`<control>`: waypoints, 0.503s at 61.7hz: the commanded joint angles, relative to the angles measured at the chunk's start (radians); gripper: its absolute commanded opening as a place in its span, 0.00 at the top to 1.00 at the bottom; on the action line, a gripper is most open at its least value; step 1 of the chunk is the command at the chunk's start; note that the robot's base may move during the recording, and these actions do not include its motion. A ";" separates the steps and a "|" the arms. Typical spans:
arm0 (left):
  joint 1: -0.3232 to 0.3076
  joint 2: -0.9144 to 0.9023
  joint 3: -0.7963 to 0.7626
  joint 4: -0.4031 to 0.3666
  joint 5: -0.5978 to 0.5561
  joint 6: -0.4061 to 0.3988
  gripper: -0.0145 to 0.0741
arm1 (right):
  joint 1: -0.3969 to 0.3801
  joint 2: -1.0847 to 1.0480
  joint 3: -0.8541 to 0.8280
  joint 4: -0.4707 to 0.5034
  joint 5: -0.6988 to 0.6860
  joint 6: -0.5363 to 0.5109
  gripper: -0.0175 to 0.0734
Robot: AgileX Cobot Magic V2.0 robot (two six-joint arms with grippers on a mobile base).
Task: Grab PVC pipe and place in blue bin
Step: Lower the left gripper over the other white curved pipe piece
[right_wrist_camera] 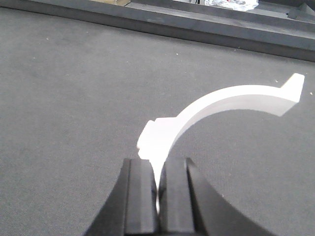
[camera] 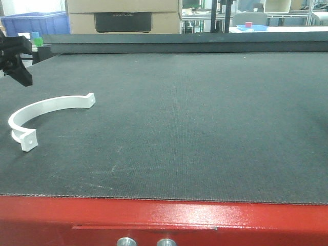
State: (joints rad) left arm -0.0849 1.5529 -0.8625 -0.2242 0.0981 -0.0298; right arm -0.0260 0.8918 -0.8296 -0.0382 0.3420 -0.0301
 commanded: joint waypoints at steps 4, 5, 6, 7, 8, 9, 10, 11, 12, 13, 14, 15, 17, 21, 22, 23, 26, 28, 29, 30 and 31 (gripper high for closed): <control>-0.003 0.005 -0.006 -0.008 0.005 0.000 0.43 | 0.000 -0.007 -0.008 -0.001 -0.012 -0.003 0.99; -0.003 0.005 -0.006 -0.008 0.010 0.000 0.43 | 0.000 -0.007 -0.008 -0.001 -0.012 -0.003 0.99; -0.003 0.008 -0.006 -0.008 0.014 0.000 0.43 | 0.000 -0.007 -0.008 -0.001 -0.012 -0.003 0.99; -0.003 0.009 -0.006 -0.008 0.020 0.000 0.43 | 0.000 -0.007 -0.008 -0.001 -0.012 -0.003 0.99; -0.003 0.014 -0.008 -0.008 0.028 0.000 0.43 | 0.000 -0.007 -0.008 -0.001 -0.016 -0.003 0.99; -0.003 0.017 -0.008 -0.008 0.035 0.000 0.43 | 0.000 -0.007 -0.008 -0.001 -0.019 -0.003 0.99; -0.003 0.019 -0.008 -0.008 0.042 0.000 0.43 | 0.000 -0.007 -0.008 -0.001 -0.021 -0.003 0.99; -0.003 0.021 -0.008 -0.008 0.052 0.000 0.43 | 0.000 -0.007 -0.008 -0.001 -0.021 -0.003 0.99; -0.003 0.025 -0.008 -0.008 0.060 0.000 0.43 | 0.000 -0.007 -0.008 -0.001 -0.023 -0.003 0.99; -0.003 0.028 -0.008 -0.008 0.073 0.000 0.43 | 0.000 -0.007 -0.008 -0.001 -0.023 -0.003 0.99; -0.003 0.030 -0.008 -0.008 0.079 0.000 0.43 | 0.000 -0.007 -0.008 -0.001 -0.023 -0.003 0.99; -0.003 0.034 -0.008 -0.008 0.079 0.000 0.43 | 0.000 -0.007 -0.008 -0.001 -0.023 -0.003 0.99; -0.003 0.040 -0.008 -0.008 0.093 0.000 0.43 | 0.000 -0.007 -0.008 -0.001 -0.023 -0.003 0.99; -0.003 0.040 -0.008 -0.008 0.092 0.000 0.43 | 0.000 -0.007 -0.008 -0.001 -0.023 -0.003 0.99; -0.003 0.040 -0.008 -0.008 0.085 0.000 0.43 | 0.000 -0.007 -0.008 -0.001 -0.023 -0.003 0.99; -0.005 0.040 -0.008 -0.008 0.078 0.000 0.43 | 0.000 -0.007 -0.008 -0.001 -0.023 -0.003 0.99; -0.010 0.040 -0.008 -0.008 0.055 0.000 0.43 | 0.000 -0.007 -0.008 -0.001 -0.023 -0.003 0.99; -0.014 0.040 -0.008 -0.008 0.042 0.000 0.43 | 0.000 -0.007 -0.008 -0.001 -0.023 -0.003 0.99; -0.017 0.040 -0.008 -0.008 0.037 0.000 0.43 | 0.000 -0.007 -0.008 -0.001 -0.023 -0.003 0.99; -0.019 0.040 -0.008 -0.008 0.032 0.000 0.43 | 0.000 -0.007 -0.008 -0.001 -0.023 -0.003 0.99; -0.019 0.040 -0.008 -0.008 0.024 0.000 0.43 | 0.000 -0.007 -0.008 -0.001 -0.023 -0.003 0.99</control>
State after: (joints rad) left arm -0.0920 1.5944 -0.8625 -0.2266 0.1685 -0.0298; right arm -0.0260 0.8918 -0.8296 -0.0382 0.3460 -0.0301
